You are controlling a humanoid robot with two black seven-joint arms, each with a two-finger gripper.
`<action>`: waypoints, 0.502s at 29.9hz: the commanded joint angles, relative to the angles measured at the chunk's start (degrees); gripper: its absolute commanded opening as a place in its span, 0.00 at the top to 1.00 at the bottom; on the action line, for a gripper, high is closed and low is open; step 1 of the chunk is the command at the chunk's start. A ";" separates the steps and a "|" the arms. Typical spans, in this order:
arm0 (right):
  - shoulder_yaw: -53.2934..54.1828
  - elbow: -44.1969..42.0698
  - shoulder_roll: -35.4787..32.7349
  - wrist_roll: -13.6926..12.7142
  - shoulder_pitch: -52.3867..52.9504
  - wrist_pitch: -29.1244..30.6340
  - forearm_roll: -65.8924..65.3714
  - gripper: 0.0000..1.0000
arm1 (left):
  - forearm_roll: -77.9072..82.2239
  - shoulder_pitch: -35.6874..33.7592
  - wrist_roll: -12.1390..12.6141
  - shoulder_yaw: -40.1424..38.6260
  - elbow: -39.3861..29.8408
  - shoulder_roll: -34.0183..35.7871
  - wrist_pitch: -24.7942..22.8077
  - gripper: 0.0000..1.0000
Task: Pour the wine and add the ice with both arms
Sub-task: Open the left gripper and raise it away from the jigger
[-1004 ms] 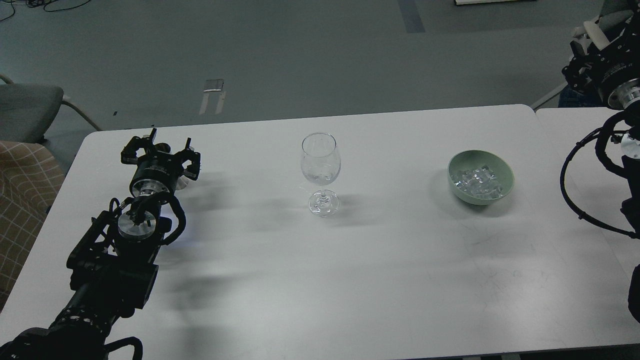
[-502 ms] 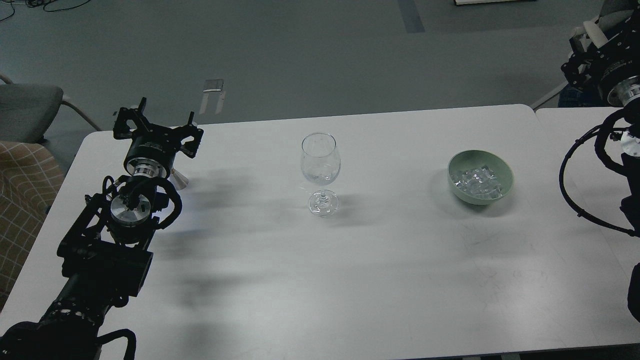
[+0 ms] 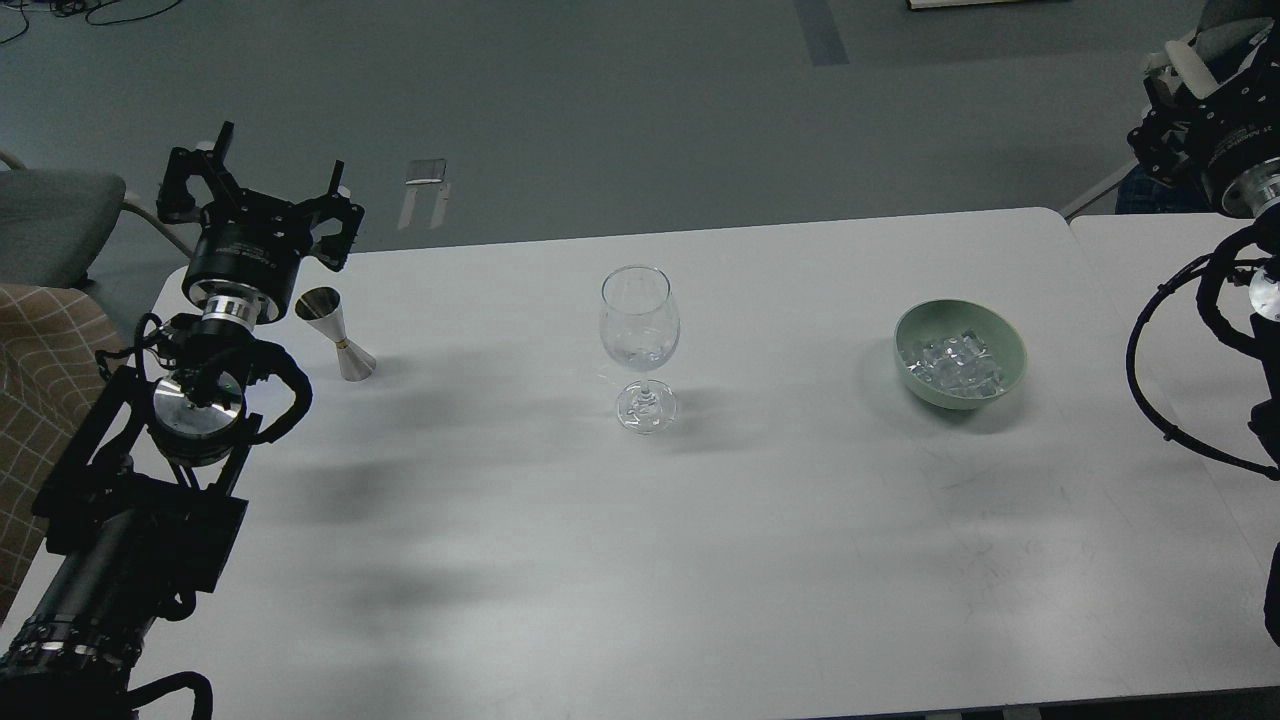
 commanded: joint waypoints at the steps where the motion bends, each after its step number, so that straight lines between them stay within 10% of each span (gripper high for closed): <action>1: -0.04 0.11 -2.40 -0.06 -0.08 -0.26 -0.44 0.00 | -0.16 -2.27 -0.01 -0.16 -1.97 4.43 -1.95 0.02; 9: -11.43 0.81 -6.61 -0.06 2.98 -0.17 -0.79 0.00 | 3.95 -3.16 -6.23 -0.86 -2.24 7.26 -5.30 0.02; 15: -20.59 6.52 -11.36 0.03 4.31 -0.26 -3.06 0.00 | 16.95 -3.52 -5.81 0.28 -1.63 11.91 -3.89 0.02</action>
